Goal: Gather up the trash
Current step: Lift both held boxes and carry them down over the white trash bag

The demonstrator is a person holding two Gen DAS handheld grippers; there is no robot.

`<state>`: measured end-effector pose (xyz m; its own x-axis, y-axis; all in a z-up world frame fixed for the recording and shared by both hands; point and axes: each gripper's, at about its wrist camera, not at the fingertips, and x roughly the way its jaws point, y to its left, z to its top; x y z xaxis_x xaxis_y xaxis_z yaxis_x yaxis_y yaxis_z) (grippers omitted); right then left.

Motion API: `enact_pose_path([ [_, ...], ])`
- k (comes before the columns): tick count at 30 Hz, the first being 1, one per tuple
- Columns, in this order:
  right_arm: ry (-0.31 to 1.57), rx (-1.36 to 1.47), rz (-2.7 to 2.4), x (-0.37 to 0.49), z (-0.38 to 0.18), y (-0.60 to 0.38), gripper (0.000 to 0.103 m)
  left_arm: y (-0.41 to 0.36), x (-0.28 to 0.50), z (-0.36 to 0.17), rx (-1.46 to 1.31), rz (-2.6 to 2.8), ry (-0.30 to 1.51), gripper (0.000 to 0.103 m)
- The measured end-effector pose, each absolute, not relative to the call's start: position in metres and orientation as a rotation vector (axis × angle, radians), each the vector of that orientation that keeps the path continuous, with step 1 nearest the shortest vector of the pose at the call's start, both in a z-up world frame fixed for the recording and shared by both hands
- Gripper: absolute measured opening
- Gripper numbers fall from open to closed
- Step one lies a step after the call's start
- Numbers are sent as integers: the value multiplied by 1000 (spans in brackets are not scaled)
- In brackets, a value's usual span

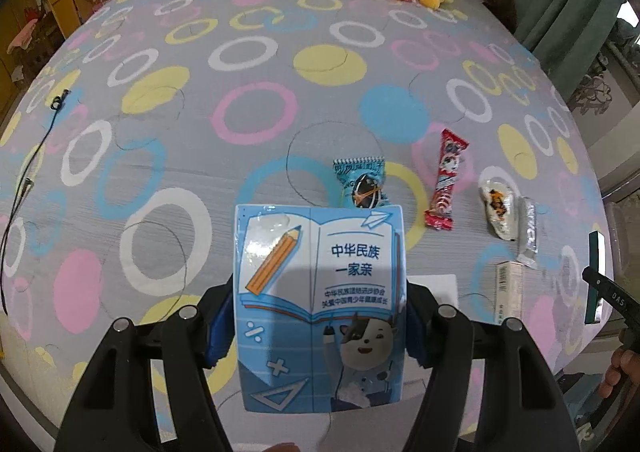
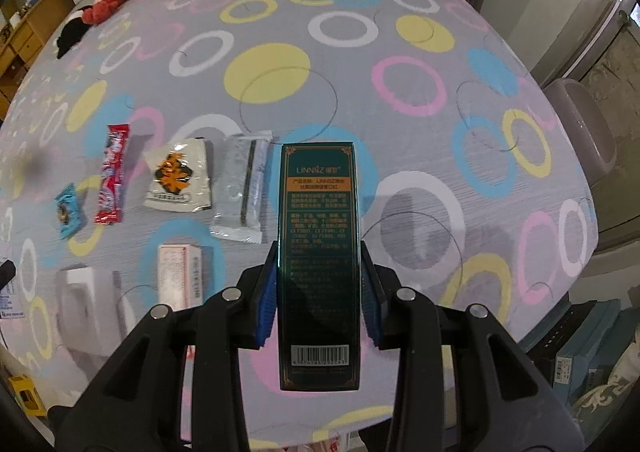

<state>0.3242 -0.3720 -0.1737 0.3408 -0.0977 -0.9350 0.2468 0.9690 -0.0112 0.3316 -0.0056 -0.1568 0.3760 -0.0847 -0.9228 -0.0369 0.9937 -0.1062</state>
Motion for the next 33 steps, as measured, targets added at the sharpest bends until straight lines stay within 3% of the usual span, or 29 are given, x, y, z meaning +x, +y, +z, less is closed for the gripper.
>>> enact_pose_path([
  [25, 843, 118, -67, 161, -12, -359, 35, -43, 200, -27, -69, -186, 902, 65],
  [33, 771, 143, -37, 85, -1, -350, 35, -71, 135, -22, -42, -311, 873, 65],
])
